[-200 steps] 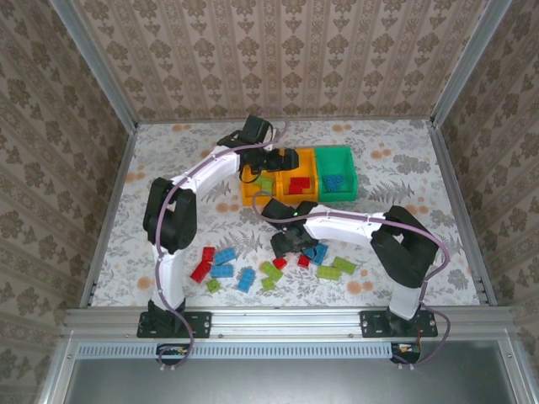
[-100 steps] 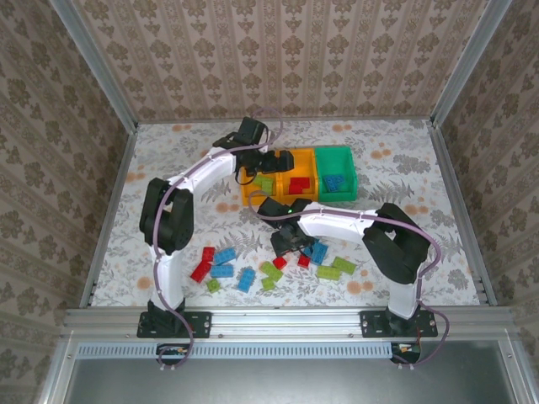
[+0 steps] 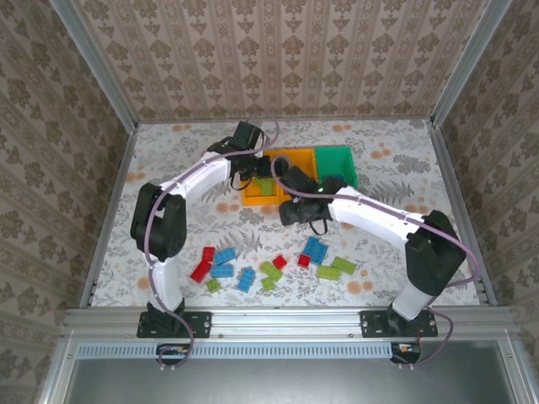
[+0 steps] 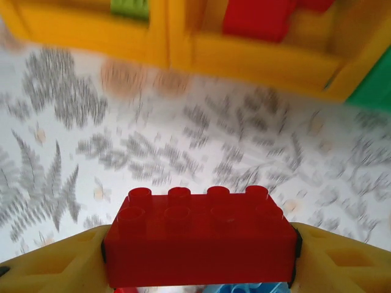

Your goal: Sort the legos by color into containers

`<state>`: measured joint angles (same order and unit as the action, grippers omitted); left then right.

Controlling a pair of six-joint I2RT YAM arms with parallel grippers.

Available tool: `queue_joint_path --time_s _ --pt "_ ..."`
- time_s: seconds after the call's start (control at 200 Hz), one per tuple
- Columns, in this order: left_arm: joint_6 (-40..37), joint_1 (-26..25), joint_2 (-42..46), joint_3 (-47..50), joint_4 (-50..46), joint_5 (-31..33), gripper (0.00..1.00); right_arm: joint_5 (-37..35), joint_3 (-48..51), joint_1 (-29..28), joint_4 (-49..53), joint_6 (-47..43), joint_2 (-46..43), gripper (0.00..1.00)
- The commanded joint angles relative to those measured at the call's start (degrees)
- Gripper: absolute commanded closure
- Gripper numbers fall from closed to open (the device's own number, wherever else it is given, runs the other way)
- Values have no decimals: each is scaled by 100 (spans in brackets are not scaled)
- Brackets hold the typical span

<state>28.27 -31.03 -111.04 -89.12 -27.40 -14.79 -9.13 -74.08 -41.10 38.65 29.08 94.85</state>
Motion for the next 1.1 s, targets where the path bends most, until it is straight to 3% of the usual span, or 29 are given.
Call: queue_joint_path --time_s 0.0,0.215,0.51,0.72,1.095 --pt "-164 61 351 216 -38 125 0 -104 -207 293 -309 -305 49 34" --pt "-155 57 689 699 -11 227 0 83 -804 857 -586 -344 688 34" --pt "-324 -88 1442 1941 209 540 0 233 -1911 1128 -345 -246 1829 32" --pt "-936 -801 1825 2336 -106 1119 0 210 -2327 1147 -220 -200 2253 27" --pt "-1311 -1986 1994 2953 -133 1215 2 251 -2466 1192 -113 -232 2382 23"
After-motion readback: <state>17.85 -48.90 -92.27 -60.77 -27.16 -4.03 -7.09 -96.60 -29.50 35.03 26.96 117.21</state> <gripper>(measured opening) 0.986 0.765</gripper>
